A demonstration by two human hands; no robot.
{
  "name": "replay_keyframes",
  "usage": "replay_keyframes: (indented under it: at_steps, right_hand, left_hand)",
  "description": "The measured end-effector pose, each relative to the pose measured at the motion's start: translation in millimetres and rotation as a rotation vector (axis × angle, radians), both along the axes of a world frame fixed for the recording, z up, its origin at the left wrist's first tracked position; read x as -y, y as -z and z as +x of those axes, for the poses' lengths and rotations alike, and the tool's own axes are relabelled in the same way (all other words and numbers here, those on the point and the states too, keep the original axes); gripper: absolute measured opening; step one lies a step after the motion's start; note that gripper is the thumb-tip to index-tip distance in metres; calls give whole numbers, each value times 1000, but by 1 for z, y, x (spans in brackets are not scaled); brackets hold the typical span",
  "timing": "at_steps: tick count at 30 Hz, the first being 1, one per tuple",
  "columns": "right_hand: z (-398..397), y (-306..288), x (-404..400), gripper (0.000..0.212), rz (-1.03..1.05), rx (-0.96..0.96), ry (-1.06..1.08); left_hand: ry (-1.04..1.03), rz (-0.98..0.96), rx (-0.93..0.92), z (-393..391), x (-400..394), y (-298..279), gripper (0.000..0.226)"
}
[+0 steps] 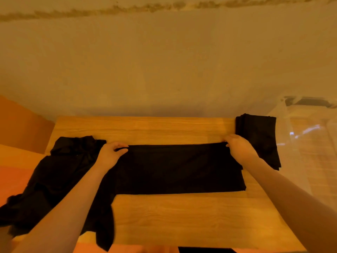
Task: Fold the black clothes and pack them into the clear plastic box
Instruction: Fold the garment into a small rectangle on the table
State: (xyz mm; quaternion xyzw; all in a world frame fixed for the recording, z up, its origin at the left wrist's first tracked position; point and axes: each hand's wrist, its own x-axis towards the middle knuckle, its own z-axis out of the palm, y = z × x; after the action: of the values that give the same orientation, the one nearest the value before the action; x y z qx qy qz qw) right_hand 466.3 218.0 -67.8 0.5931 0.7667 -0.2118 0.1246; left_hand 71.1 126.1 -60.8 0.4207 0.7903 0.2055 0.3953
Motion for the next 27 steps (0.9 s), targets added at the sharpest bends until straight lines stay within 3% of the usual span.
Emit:
replay_keyframes:
  at_steps: [6,9,12,14,18,22,27]
  right_hand:
    - [-3,2,2,31,187,73,-64]
    - [-9,0,13,25,365,57,-16]
    - [-21,9,40,40,378,-55,-67]
    - [-23,20,62,40,311,-35,-200]
    - [-4,36,78,84,141,44,-70]
    - [-4,44,94,83,151,-2,45]
    - [-28,42,131,91,87,-65,195]
  left_hand:
    - [-43,100,-70,5,-13,7,23]
    - [16,232,-340,14,-7,8,26]
    - [177,385,-571,46,18,14,28]
    - [299,302,-603,79,42,25,45]
    - [307,10,-625,102,64,51,71]
    - [384,-3,-701,88,43,56,70]
    - [659,31,-761,57,-7,51,67]
